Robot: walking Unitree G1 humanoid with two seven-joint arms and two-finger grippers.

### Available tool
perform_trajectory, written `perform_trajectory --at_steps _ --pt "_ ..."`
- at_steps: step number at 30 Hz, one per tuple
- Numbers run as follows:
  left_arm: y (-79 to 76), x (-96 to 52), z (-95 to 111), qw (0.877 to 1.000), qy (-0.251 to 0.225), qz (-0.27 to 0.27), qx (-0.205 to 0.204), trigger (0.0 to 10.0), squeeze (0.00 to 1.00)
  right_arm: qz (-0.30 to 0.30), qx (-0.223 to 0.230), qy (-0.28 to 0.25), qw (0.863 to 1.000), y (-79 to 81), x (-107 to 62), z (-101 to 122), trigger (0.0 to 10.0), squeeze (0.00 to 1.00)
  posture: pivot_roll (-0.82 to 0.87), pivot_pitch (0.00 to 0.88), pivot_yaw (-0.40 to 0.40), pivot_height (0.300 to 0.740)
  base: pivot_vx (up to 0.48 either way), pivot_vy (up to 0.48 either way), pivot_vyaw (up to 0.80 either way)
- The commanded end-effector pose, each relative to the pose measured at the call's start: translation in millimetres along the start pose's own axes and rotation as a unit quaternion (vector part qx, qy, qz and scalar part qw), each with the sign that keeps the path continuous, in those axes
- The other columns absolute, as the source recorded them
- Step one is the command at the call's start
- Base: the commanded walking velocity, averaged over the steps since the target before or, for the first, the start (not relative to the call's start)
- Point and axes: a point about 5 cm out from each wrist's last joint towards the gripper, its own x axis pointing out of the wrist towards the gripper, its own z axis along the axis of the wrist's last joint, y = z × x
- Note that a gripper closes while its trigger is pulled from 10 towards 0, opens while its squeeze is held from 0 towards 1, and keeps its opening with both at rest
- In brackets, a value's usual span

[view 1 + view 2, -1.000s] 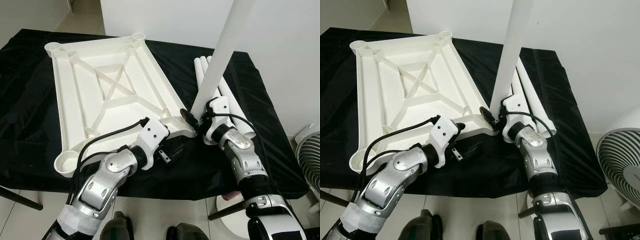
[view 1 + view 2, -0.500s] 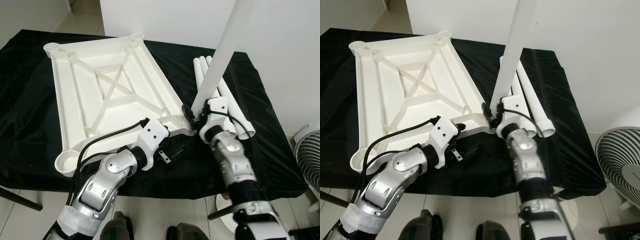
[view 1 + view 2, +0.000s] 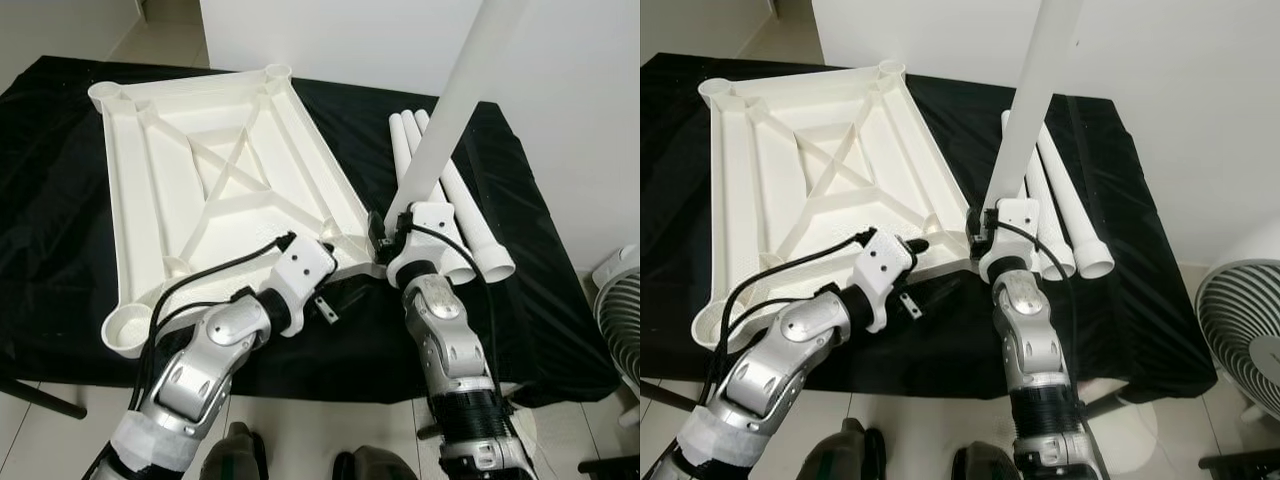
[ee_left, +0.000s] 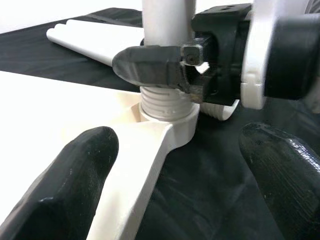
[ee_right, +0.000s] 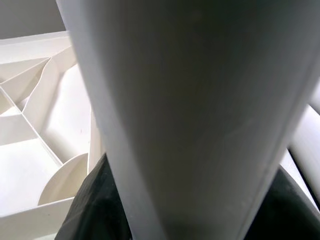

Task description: Building children table

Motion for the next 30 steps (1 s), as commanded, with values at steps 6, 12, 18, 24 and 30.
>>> perform_trajectory --at_steps 6,12,18,24,30 --pt "4.6 -2.4 -2.6 1.000 -0.002 0.013 0.002 10.0 0.00 -0.005 -0.001 0.008 1.000 -3.7 -10.0 -0.5 10.0 0.00 -0.04 0.046 -0.024 0.740 0.000 0.000 0.00" --pt "8.4 -1.5 -2.2 1.000 -0.008 0.012 0.006 10.0 0.00 0.020 -0.004 -0.001 1.000 -3.5 -9.6 -0.6 10.0 1.00 -0.04 0.038 -0.025 0.740 0.000 0.000 0.00" --pt "8.1 -3.1 -2.1 1.000 -0.010 -0.001 0.004 10.0 0.00 0.095 0.002 -0.020 0.995 1.2 -6.8 4.6 10.0 1.00 -0.04 0.029 -0.025 0.740 0.000 0.000 0.00" --pt "8.6 -2.5 -3.0 1.000 -0.006 -0.007 -0.001 10.0 0.00 0.163 -0.038 -0.015 0.986 -11.3 3.7 10.0 10.0 0.00 -0.04 0.019 -0.024 0.740 0.000 0.000 0.00" --pt "7.3 -2.0 -2.9 1.000 -0.007 -0.013 -0.010 10.0 0.00 0.215 -0.065 -0.005 0.974 -22.9 8.0 9.0 10.0 0.00 -0.04 0.015 -0.026 0.740 0.000 0.000 0.00"
